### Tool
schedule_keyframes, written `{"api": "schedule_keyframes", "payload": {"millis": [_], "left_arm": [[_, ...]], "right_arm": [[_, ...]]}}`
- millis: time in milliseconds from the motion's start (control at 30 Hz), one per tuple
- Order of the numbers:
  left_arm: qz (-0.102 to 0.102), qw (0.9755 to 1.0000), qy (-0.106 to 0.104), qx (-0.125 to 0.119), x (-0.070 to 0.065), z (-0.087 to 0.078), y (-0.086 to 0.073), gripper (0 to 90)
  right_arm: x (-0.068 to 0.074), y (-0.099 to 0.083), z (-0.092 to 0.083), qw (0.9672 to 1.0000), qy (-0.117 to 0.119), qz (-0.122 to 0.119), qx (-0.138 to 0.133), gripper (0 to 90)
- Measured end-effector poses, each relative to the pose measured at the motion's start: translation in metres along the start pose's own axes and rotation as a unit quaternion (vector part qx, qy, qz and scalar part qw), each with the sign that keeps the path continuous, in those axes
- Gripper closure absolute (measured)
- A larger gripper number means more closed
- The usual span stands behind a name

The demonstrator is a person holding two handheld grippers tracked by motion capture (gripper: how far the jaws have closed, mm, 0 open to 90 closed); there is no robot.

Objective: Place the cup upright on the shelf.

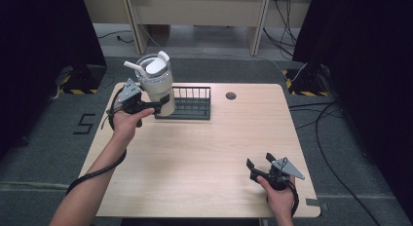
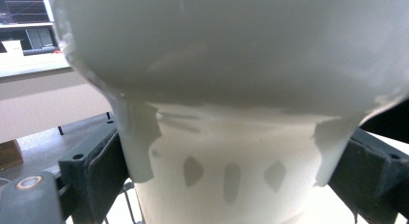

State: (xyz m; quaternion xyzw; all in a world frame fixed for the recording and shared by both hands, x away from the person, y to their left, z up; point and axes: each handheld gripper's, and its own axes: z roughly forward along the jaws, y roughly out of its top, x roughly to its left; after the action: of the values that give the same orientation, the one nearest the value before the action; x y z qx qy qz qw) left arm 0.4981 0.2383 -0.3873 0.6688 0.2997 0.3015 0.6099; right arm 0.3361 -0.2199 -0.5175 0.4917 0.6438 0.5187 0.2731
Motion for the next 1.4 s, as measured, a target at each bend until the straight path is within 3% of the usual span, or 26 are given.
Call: {"api": "schedule_keyframes", "payload": {"millis": [833, 1400], "left_arm": [[-0.004, 1.0, 0.003, 0.004, 0.004, 0.022, 0.004, 9.7], [-0.001, 1.0, 0.003, -0.001, 0.008, 0.042, 0.016, 9.7]], "right_arm": [[0.0, 0.0, 0.0, 1.0, 0.001, 0.001, -0.001, 15.6], [-0.002, 0.0, -0.001, 1.0, 0.002, 0.006, -0.002, 15.5]]}}
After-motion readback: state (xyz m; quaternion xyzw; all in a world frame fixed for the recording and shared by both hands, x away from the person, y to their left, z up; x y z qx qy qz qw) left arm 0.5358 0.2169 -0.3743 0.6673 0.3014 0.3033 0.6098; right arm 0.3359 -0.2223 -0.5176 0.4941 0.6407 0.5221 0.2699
